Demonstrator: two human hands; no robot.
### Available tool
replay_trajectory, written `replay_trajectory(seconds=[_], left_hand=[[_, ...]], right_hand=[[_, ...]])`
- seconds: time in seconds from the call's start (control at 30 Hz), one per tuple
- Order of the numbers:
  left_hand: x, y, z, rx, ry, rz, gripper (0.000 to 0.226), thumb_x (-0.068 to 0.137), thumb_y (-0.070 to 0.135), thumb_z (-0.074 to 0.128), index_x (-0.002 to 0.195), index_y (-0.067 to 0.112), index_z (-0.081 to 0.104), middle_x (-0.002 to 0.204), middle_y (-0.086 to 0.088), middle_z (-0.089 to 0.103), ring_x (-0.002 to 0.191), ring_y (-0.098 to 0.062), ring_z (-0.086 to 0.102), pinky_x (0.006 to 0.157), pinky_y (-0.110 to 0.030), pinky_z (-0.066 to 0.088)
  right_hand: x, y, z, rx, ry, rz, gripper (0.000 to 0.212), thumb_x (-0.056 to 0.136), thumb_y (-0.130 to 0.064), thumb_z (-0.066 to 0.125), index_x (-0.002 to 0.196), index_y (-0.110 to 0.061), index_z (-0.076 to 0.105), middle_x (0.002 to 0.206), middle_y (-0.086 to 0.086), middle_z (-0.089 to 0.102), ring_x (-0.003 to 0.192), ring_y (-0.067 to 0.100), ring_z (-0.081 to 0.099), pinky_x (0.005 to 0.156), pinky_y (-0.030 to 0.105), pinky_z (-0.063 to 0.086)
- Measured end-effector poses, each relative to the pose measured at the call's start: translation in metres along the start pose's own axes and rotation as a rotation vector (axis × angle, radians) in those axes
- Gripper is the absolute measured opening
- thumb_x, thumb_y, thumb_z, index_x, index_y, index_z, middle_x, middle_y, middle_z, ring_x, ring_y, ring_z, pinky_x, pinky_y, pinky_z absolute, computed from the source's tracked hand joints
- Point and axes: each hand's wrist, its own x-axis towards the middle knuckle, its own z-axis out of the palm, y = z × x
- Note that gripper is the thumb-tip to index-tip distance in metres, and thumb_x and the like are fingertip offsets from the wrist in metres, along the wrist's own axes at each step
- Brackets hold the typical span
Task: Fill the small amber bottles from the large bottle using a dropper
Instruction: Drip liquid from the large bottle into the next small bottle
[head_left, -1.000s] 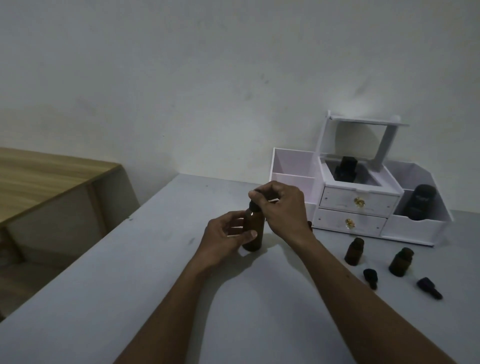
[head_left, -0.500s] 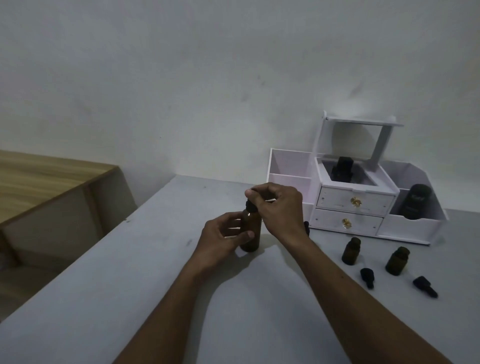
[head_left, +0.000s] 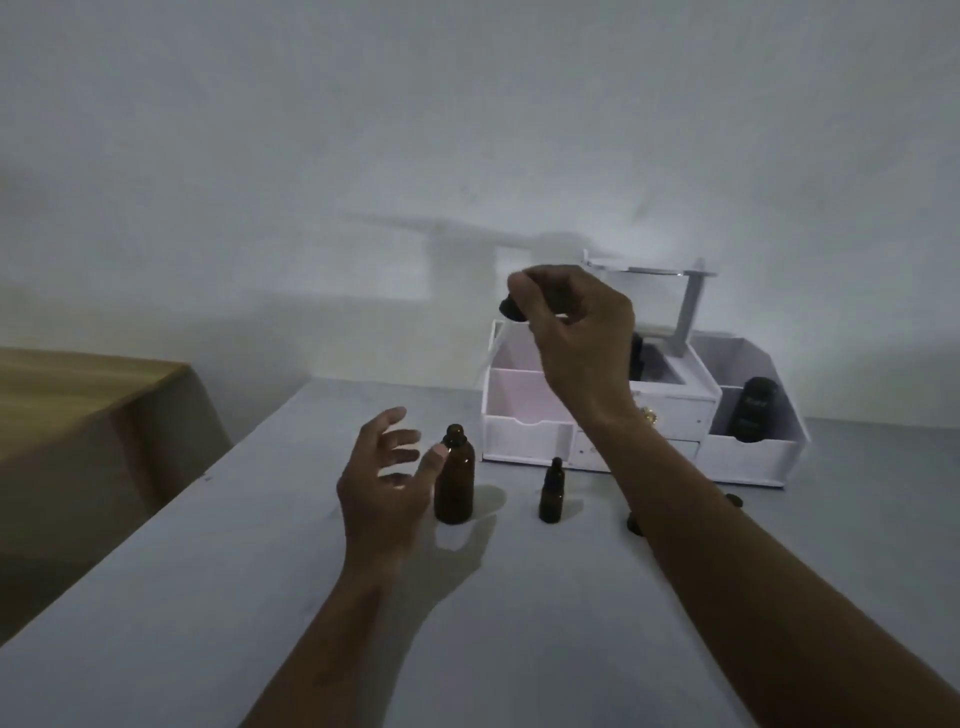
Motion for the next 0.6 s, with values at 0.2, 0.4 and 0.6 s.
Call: replay_trajectory(seconds=[0.2,0.4,0.6], left_hand=[[-0.037,0.036,0.031,-0.126,-0.116,0.011,0.013,0.082,0.013,0.073,0.086,0.026,0.071,0.077,0.01,0.071,0.073,-0.005,0.067,0.071,-0.023,0.056],[-0.07,0.051,0.09,-0.05,-0.522,-0.15,0.026,0.084,0.026,0.072,0.107,0.034,0.063,0.105,0.017,0.065,0.094,-0.002,0.062,0.064,-0.007,0.049],[-0.08,0.046,0.141,0.001,-0.566,-0.246,0.061,0.083,0.023,0.074,0.137,0.027,0.047,0.141,0.007,0.049,0.119,-0.009,0.051,0.083,-0.014,0.04]], right_hand=[[-0.003,0.01,-0.059,-0.004,0.117,0.016,0.009,0.09,-0.02,0.07,0.098,-0.016,0.072,0.08,-0.009,0.073,0.072,-0.001,0.072,0.068,0.013,0.055],[-0.022,0.053,-0.104,-0.22,0.133,0.055,0.017,0.089,-0.028,0.069,0.104,-0.02,0.072,0.082,-0.022,0.067,0.075,-0.014,0.065,0.07,0.004,0.05],[-0.036,0.083,-0.136,-0.249,0.142,0.117,0.018,0.089,-0.026,0.07,0.095,-0.01,0.075,0.078,-0.002,0.074,0.07,-0.003,0.07,0.067,0.005,0.05]])
